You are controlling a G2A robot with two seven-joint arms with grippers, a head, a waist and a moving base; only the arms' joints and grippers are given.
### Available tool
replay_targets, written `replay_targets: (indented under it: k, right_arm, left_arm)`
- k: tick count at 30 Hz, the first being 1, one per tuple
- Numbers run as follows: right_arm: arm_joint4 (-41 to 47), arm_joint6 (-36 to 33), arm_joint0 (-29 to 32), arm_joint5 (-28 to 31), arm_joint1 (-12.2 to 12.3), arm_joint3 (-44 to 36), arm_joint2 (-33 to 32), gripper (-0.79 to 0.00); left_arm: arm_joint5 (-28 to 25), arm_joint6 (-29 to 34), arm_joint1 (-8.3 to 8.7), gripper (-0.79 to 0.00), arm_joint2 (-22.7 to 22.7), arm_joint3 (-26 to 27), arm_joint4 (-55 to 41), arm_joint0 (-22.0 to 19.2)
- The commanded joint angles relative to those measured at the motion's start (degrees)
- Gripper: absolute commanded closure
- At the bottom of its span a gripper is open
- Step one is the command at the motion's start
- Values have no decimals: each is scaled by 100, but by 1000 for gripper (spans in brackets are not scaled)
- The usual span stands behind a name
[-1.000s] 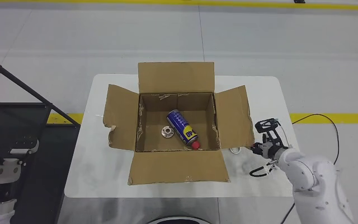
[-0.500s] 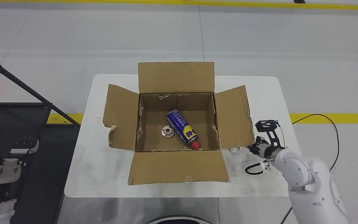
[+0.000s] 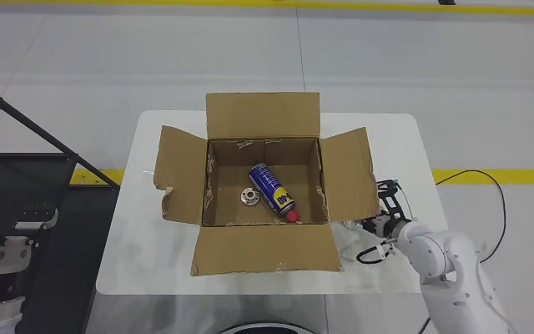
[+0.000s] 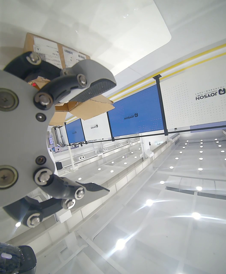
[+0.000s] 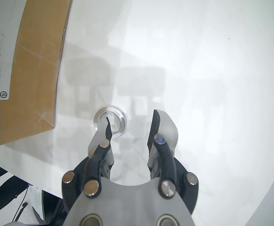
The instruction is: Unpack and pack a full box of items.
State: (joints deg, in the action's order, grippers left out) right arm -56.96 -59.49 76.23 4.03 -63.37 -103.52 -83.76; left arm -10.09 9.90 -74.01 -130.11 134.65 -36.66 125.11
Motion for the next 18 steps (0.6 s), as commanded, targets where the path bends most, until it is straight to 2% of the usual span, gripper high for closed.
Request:
replay_targets:
  k: [1, 10, 14, 18]
  right_arm:
    - [30, -20, 6, 25, 3, 20, 13, -360]
    - [59, -61, -19, 88, 12, 139, 130, -360]
    - [81, -29, -66, 79, 9, 247, 196, -314]
    - [101, -24, -133, 92, 4, 350, 285, -302]
  left_arm:
    - [0, 0, 0, -785, 0, 0, 0, 0]
    - [0, 0, 0, -785, 0, 0, 0, 0]
    - [0, 0, 0, -785, 0, 0, 0, 0]
    - [0, 0, 0, -785, 0, 0, 0, 0]
